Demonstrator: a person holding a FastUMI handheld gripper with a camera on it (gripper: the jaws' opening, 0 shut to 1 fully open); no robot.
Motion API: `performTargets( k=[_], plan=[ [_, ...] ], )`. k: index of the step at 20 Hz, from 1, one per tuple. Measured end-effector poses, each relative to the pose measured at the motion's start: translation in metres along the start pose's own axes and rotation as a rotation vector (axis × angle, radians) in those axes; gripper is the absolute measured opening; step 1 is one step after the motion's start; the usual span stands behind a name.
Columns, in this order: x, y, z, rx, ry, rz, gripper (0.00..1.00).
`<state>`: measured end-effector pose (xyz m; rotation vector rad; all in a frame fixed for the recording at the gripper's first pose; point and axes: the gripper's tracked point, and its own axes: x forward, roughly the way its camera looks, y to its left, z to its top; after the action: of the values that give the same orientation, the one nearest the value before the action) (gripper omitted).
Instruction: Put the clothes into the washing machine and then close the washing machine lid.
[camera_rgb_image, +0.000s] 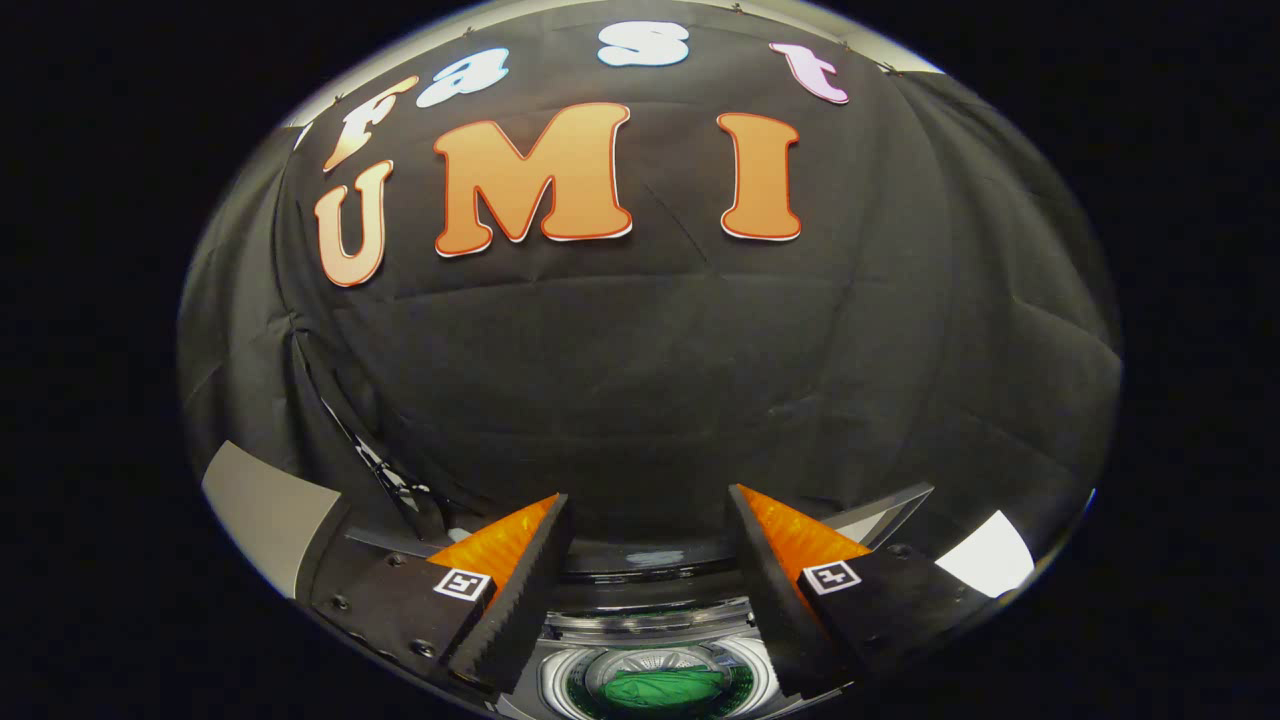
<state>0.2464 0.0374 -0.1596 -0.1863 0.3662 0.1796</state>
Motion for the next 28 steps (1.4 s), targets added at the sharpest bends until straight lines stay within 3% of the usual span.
performTargets(
  k=[20,28],
  plan=[
    [-0.068,-0.006,-0.038,-0.01,-0.02,-0.018,0.97],
    [-0.089,-0.011,-0.084,0.004,0.05,-0.025,0.97]
  ],
)
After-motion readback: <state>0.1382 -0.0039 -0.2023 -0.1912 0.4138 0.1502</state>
